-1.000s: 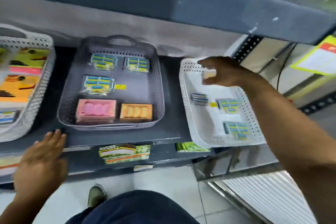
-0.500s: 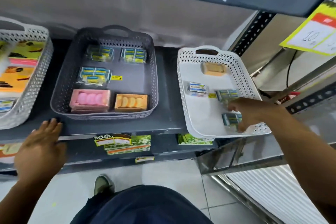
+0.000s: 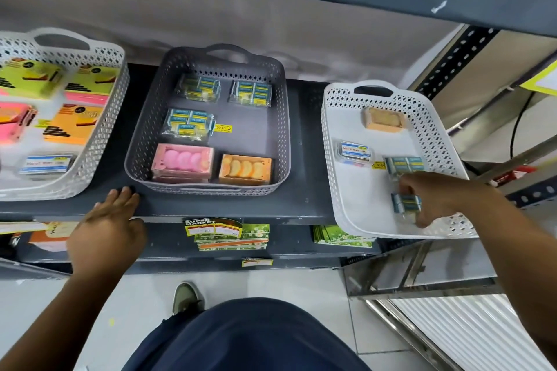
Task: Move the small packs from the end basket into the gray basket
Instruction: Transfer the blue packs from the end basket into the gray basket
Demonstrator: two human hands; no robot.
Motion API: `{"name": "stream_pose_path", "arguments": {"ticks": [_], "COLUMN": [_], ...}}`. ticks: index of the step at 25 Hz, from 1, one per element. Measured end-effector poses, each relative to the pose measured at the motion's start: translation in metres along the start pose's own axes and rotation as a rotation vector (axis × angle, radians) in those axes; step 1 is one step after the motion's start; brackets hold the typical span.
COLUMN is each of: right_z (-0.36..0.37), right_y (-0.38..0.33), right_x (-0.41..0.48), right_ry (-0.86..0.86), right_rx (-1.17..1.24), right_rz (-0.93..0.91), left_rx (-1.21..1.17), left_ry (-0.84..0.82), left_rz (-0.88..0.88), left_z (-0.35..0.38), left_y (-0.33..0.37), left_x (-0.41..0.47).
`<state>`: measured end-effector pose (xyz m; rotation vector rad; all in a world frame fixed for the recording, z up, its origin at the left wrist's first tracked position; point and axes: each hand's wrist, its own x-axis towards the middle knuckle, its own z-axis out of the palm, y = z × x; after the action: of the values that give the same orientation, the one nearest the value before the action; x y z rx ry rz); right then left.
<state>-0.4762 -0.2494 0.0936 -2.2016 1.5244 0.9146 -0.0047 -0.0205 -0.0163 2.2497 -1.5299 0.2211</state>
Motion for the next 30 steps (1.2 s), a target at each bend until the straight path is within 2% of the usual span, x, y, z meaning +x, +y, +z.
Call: {"name": "stream_pose_path", "arguments": {"ticks": [10, 18, 24, 30], "right_z": [-0.019, -0.117, -0.137, -0.137], "right_y": [-0.014, -0.129, -0.213, -0.256], "right_x": [-0.004, 0.004, 0.055, 0.088], "right_ry": [0.079, 0.438, 0.447, 0.404], "right_rx": [-0.017, 0.147, 0.06, -0.059], "right_rz": [0.013, -0.358, -0.421, -0.357], "left_rx": [0.012, 0.014, -0.001, -0.014], "left_ry": [-0.042, -0.113, -0.194, -0.238], "left_rz": [-0.02, -0.071, -0.073, -0.062], "left_z": [-0.006, -0.012, -0.016, -0.02], "left_y": [0.004, 0.003, -0.002, -0.003], "left_x": [0.003, 0.006, 0.008, 0.009]}}
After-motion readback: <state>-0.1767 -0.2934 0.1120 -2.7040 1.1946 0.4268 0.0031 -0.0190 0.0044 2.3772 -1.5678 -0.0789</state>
